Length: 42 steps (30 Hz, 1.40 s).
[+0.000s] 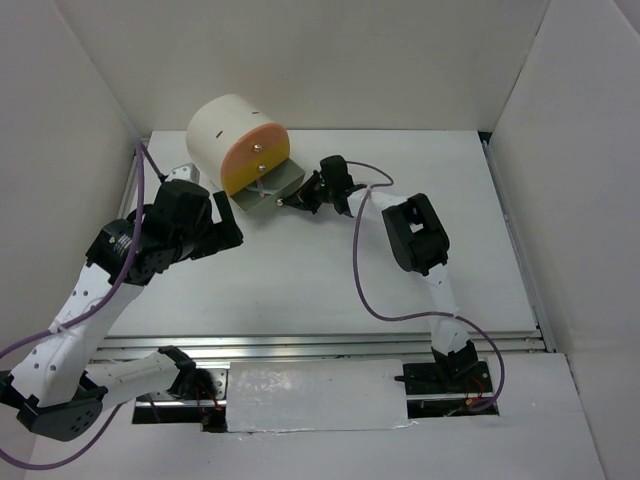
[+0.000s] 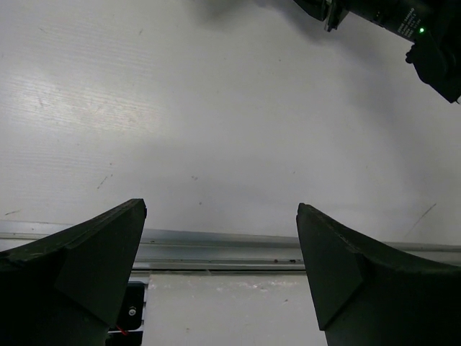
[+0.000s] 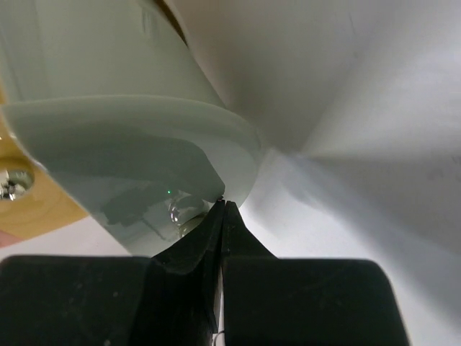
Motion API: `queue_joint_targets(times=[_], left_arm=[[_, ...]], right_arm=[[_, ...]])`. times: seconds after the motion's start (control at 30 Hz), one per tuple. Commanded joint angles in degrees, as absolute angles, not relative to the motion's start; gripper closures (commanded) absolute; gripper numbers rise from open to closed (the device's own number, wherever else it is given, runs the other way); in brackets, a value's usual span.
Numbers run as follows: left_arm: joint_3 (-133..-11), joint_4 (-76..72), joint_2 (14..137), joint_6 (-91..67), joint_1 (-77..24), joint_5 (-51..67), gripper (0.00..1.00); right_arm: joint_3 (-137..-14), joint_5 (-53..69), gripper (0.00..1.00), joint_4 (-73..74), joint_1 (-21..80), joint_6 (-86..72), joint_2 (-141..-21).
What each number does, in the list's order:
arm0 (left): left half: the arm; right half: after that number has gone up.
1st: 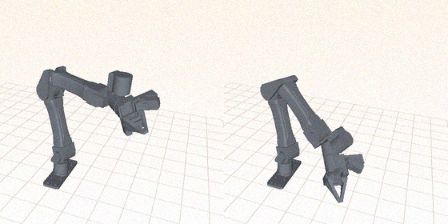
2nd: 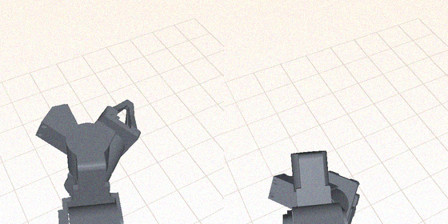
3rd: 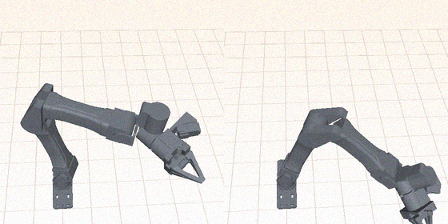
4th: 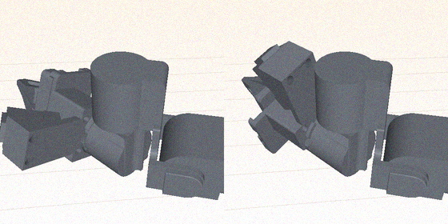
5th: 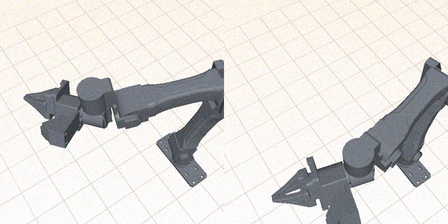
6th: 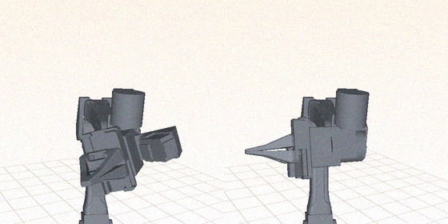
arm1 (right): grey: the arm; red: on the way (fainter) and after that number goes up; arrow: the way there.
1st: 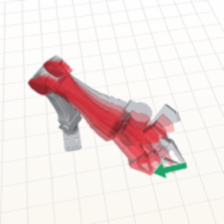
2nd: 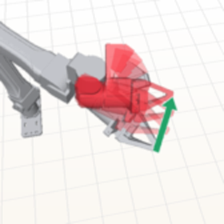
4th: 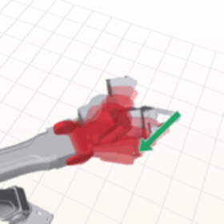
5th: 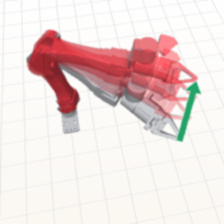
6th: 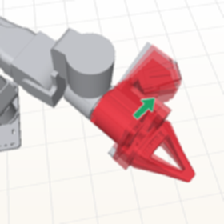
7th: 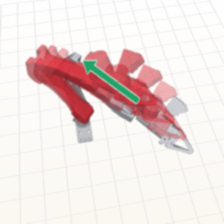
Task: Organize the makeup
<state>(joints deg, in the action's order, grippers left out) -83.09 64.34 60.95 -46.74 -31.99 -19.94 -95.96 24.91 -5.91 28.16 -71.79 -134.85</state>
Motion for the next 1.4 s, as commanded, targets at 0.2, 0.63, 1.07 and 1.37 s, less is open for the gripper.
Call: queue_joint_targets(times=[0.2,0.63,1.07,1.37], left_arm=[[-82.5,64.0,59.2,-46.4,-31.8,-16.5,0.01],[-83.8,65.2,60.1,-43.9,-31.7,-14.8,0.01],[-83.3,64.5,61.0,-42.0,-31.7,-13.9,0.0],[-85.5,58.5,67.8,-35.3,-30.9,-20.2,0.01]], right_arm=[[-104.8,27.7,0.96,-13.4,29.3,-76.1,-139.7],[-117.5,29.1,0.86,-22.7,29.4,-83.8,-151.3],[-113.2,28.3,0.74,-27.8,29.6,-84.4,-149.4],[-69.3,16.6,0.0,-19.1,25.8,-64.2,-105.3]])
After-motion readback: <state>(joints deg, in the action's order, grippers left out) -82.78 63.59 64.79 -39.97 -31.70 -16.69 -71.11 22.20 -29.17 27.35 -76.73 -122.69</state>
